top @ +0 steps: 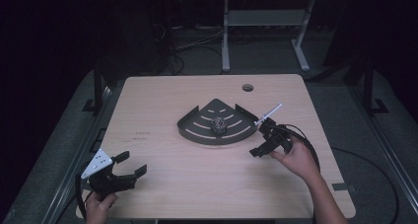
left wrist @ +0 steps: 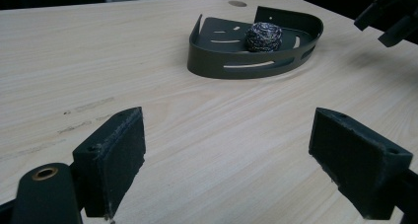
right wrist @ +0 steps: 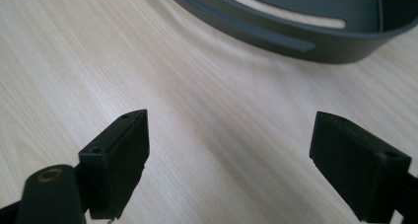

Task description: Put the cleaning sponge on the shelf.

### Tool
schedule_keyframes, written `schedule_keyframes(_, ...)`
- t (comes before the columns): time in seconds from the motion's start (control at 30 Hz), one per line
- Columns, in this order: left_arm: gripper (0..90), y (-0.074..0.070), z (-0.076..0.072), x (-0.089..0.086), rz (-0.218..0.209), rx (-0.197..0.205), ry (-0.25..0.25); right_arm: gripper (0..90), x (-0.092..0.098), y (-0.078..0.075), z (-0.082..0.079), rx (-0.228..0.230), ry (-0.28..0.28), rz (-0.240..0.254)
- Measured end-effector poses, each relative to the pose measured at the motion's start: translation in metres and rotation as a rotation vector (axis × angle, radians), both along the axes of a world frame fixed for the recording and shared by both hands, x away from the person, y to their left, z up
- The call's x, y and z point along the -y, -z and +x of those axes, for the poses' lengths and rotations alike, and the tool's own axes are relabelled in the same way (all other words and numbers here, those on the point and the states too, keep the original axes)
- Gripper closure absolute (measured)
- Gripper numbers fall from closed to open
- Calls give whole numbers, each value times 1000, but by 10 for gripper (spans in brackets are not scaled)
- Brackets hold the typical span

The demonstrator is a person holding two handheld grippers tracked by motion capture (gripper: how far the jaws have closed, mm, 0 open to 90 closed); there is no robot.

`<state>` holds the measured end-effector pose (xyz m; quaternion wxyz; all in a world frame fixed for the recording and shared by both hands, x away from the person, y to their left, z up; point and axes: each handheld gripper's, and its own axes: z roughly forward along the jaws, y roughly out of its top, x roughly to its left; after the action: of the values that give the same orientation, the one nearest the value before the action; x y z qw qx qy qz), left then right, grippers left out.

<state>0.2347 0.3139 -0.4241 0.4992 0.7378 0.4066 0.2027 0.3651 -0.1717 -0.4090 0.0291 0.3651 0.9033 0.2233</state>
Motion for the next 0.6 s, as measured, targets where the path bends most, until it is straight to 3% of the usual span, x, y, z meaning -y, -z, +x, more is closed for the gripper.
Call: schedule_keyframes(0.6,133,0,0,0,7,1,1,152,27,15,-22,-4,42,17)
